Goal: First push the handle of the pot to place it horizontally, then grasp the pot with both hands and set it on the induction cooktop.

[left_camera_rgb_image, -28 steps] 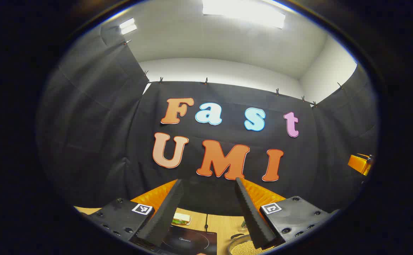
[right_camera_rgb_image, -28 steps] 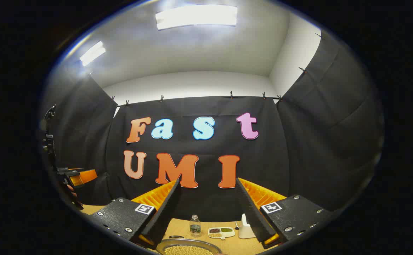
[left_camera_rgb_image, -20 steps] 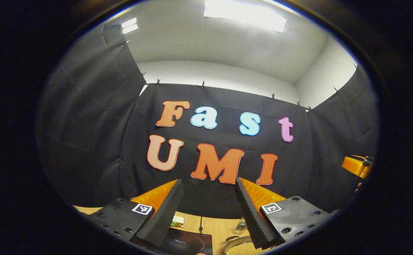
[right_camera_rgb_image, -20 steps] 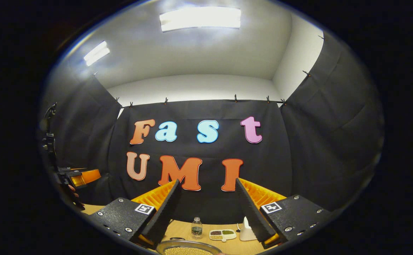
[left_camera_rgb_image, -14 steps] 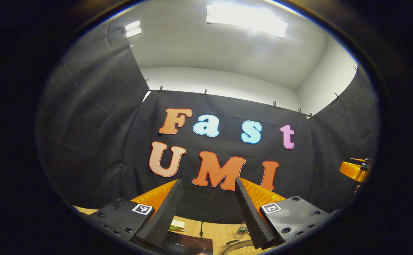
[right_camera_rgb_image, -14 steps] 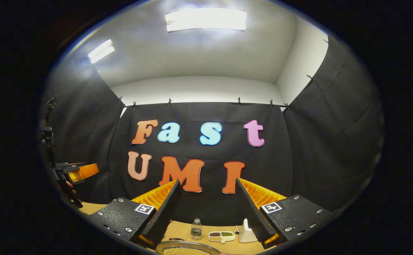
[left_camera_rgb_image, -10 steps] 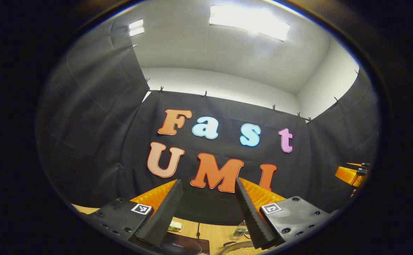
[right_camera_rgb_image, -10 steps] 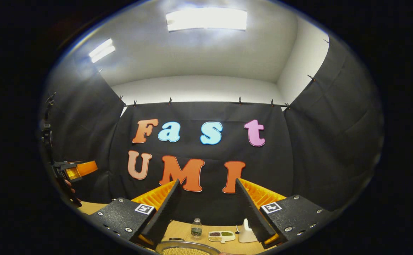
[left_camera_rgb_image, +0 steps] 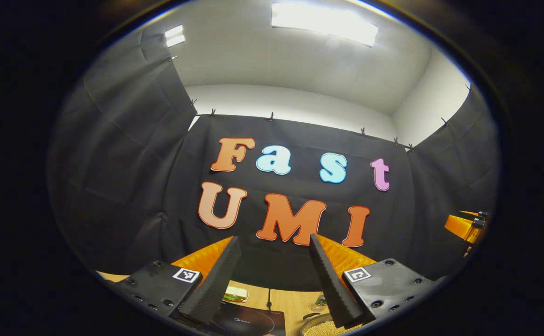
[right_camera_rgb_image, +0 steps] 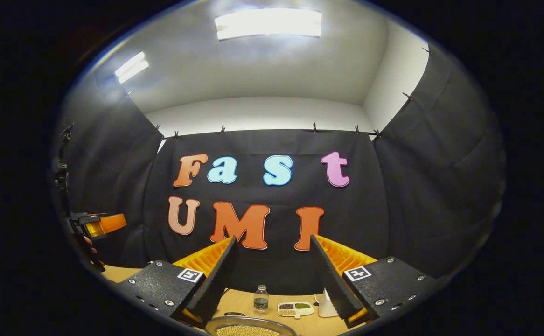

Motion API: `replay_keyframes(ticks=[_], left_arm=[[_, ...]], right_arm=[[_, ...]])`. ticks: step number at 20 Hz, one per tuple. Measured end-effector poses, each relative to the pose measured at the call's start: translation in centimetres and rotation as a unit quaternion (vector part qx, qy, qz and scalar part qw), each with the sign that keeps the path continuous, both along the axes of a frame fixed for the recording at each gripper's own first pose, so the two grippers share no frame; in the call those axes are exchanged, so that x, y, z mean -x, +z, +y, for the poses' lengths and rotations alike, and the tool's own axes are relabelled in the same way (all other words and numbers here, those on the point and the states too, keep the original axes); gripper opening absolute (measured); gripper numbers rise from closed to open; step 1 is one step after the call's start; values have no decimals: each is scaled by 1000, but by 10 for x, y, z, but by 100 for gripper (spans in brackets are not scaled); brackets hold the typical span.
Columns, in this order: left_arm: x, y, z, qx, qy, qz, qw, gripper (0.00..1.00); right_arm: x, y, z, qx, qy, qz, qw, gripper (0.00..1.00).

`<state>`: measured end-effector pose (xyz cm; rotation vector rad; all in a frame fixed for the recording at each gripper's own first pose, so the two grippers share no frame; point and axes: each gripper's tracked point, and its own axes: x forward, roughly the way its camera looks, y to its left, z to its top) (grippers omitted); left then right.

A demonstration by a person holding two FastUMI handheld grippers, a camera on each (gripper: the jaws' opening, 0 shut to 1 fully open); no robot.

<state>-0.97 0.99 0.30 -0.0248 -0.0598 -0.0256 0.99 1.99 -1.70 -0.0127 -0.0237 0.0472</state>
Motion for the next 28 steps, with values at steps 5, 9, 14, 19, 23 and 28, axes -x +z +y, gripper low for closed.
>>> replay_keyframes(ticks=[5, 9, 14, 19, 23, 28], left_arm=[[1, -4, -2, -20, 7, -6, 1000, 96], [0, -7, -12, -29, 1, -10, 1000, 96], [-3, -19, -15, -39, -2, -2, 999, 97], [-1, -22, -8, -40, 4, 2, 999, 96], [-1, -26, 1, -38, 9, 6, 999, 96], [-1, -31, 10, -36, 18, 12, 999, 96]], right_arm=[[4, -26, -5, -11, 1, 23, 1000, 94], [9, -54, -9, -17, -1, 60, 998, 94], [18, -94, -5, -22, 6, 117, 993, 94], [30, -138, 1, -42, 17, 174, 984, 93], [44, -192, 7, -69, 29, 254, 964, 89], [74, -244, 22, -94, 50, 339, 935, 65]])
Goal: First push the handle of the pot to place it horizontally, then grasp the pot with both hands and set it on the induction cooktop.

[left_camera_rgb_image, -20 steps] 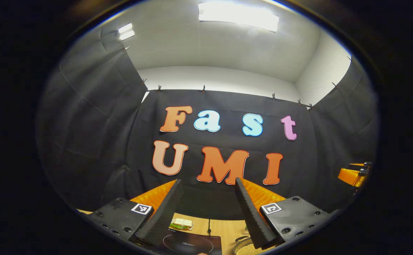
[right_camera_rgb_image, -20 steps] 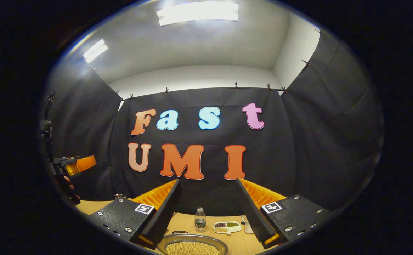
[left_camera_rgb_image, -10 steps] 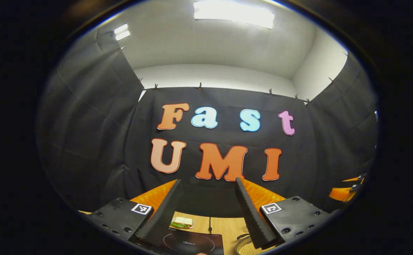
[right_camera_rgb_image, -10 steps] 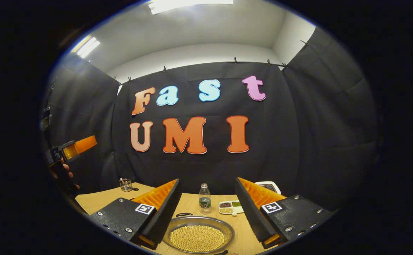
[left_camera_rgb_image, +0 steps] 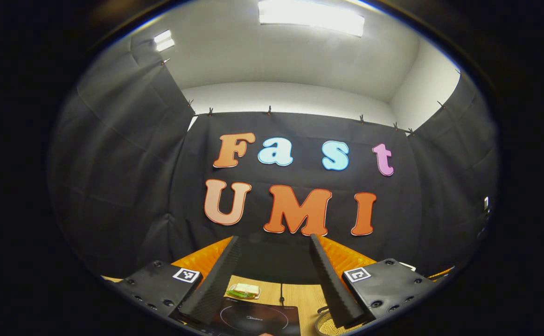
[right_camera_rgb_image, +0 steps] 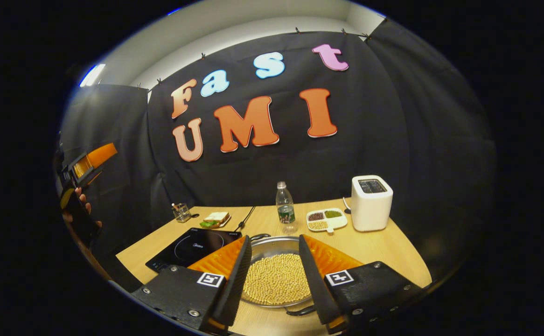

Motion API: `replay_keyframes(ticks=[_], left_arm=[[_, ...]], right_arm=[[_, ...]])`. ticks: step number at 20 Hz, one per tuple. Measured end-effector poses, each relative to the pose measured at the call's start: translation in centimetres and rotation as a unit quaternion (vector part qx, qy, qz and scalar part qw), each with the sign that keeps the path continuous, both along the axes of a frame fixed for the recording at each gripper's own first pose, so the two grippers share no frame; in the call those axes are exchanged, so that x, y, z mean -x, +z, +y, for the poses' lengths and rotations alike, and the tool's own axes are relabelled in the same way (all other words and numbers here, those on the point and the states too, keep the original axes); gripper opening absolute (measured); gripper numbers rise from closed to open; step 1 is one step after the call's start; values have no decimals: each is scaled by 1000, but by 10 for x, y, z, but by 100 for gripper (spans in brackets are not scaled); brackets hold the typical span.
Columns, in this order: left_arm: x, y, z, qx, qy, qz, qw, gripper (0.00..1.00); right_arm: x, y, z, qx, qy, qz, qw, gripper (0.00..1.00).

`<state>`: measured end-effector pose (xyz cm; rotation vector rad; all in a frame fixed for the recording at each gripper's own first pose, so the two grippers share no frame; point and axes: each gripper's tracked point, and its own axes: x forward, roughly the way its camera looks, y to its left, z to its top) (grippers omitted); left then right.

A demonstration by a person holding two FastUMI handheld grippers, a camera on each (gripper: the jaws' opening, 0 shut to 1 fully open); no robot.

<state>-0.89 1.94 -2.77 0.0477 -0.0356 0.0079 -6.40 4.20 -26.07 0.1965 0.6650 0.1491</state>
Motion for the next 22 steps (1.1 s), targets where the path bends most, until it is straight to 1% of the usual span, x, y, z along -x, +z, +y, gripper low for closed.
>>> replay_keyframes(ticks=[1, 2, 3, 4, 5, 6, 7, 9, 12, 13, 15, 18, 20, 22], left_arm=[[1, -1, -1, -2, 0, 3, 1000, 96], [0, -2, -3, -6, -3, 4, 1000, 97], [0, -1, -6, -9, -5, 3, 1000, 96], [1, -2, -8, -11, -9, 3, 1000, 96], [0, -3, -12, -12, -13, 4, 1000, 96], [0, -5, -14, -12, -17, 5, 1000, 96], [-1, -8, -15, -13, -19, 7, 1000, 96], [-3, -17, -17, -16, -26, 21, 999, 96], [-3, -24, -16, -21, -31, 37, 999, 97], [-3, -24, -15, -25, -31, 39, 998, 96], [-2, -28, -14, -31, -29, 42, 998, 96], [1, -32, -12, -43, -28, 49, 998, 96], [1, -35, -8, -49, -25, 53, 997, 96], [1, -39, -5, -45, -24, 58, 997, 96]], right_arm=[[7, -10, 1, 1, 5, 16, 1000, 58], [14, -20, 2, 3, 8, 33, 999, 54], [20, -28, 3, 2, 9, 48, 999, 47], [26, -34, 3, -2, 10, 60, 998, 42], [32, -40, 5, -9, 9, 72, 997, 35], [37, -45, 7, -16, 9, 83, 996, 31], [42, -50, 9, -23, 12, 94, 995, 24], [60, -62, 18, -30, 35, 121, 992, 17], [78, -81, 19, -27, 47, 157, 986, 11], [82, -84, 20, -34, 47, 165, 985, 6], [89, -90, 22, -52, 45, 183, 981, 1], [105, -108, 18, -52, 38, 221, 973, 0], [116, -114, 20, -50, 43, 242, 968, 0], [124, -121, 24, -50, 47, 255, 965, 0]])
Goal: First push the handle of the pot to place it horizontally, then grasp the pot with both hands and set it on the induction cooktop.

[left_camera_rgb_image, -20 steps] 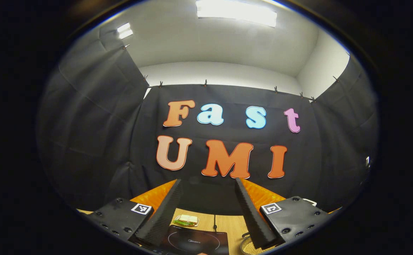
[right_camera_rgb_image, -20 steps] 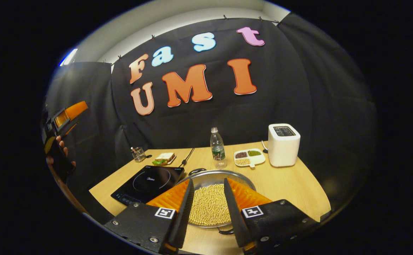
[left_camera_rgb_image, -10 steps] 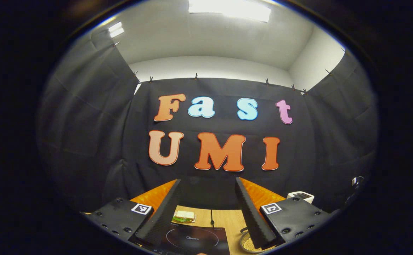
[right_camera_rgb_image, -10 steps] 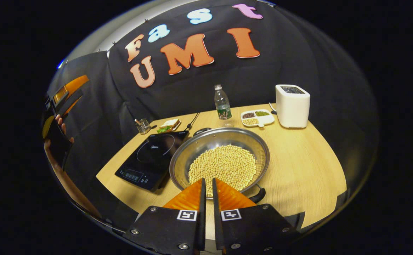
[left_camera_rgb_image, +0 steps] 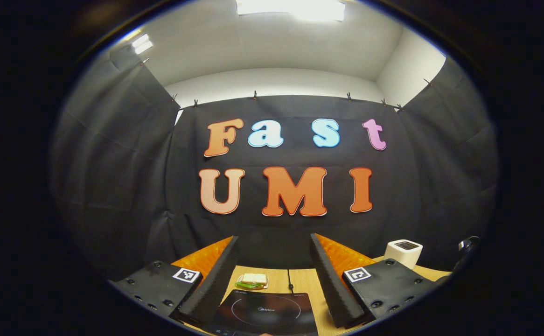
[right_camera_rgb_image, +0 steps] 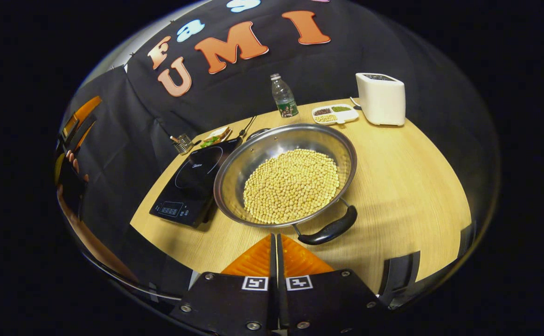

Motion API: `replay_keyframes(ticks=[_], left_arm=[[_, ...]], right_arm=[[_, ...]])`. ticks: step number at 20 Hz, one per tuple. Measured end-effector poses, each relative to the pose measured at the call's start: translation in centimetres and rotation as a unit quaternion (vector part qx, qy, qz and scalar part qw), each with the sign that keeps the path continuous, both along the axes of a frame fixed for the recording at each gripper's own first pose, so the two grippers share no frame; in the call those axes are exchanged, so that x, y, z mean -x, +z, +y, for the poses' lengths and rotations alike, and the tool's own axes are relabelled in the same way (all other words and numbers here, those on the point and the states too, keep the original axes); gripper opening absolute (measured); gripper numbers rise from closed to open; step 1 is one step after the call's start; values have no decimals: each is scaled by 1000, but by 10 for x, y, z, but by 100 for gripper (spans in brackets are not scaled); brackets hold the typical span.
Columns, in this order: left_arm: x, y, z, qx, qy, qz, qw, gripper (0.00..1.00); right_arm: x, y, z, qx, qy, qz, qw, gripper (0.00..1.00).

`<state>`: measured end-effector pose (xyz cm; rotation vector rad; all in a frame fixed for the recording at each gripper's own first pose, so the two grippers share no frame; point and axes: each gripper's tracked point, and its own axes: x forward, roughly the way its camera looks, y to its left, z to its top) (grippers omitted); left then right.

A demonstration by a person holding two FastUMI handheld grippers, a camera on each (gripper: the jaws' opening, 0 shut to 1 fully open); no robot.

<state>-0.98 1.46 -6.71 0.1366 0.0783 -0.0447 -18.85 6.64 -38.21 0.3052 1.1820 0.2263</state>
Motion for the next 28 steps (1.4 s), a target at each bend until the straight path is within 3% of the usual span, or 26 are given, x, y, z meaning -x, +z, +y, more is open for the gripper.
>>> replay_keyframes(ticks=[13, 23, 28], left_arm=[[-1, -16, 14, -14, 3, 21, 1000, 97], [-7, -21, 22, -26, 10, 25, 999, 97], [-10, -25, 32, -28, 20, 27, 999, 97]], right_arm=[[-1, -46, -4, 5, -64, 95, 993, 0], [-34, -65, -61, 111, -83, 94, 986, 0], [-41, -67, -79, 130, -85, 91, 984, 0]])
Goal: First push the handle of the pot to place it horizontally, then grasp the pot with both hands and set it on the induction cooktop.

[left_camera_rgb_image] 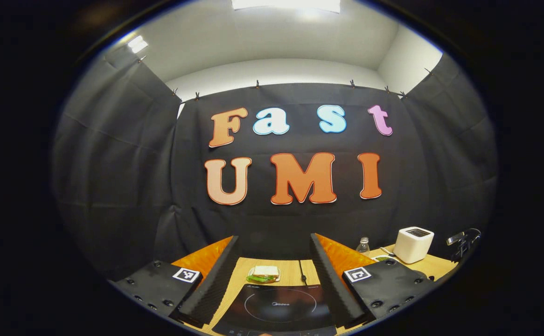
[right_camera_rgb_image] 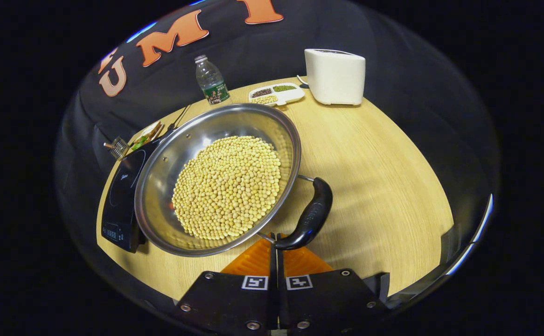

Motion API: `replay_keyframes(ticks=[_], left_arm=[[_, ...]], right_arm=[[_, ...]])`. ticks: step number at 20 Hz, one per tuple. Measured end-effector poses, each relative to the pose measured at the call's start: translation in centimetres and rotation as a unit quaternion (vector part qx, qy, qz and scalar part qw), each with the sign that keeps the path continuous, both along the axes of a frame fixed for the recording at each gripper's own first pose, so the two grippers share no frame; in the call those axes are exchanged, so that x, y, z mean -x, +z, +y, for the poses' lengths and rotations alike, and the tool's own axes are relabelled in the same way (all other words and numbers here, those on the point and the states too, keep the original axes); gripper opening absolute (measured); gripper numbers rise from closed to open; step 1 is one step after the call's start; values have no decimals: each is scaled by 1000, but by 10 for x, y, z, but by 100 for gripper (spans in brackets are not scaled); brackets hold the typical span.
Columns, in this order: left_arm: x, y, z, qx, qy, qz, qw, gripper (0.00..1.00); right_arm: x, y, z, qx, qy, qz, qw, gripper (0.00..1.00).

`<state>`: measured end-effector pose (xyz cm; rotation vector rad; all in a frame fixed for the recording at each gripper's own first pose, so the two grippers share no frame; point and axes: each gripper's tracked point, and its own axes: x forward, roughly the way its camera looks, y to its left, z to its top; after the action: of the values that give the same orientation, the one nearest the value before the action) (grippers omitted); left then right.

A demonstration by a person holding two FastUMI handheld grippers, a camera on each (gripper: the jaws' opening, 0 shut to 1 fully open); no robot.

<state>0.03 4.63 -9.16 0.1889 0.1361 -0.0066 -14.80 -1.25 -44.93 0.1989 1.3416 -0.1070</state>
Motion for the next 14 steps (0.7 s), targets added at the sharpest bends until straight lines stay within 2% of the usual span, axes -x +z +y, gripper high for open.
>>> replay_keyframes(ticks=[4, 14], left_arm=[[-5, -5, 7, -2, 8, 2, 1000, 96], [-6, 1, 18, -16, 16, -4, 1000, 96]], right_arm=[[-12, -6, -14, 10, -16, 1, 1000, 1], [-41, -18, -40, 50, -11, 10, 999, 4]])
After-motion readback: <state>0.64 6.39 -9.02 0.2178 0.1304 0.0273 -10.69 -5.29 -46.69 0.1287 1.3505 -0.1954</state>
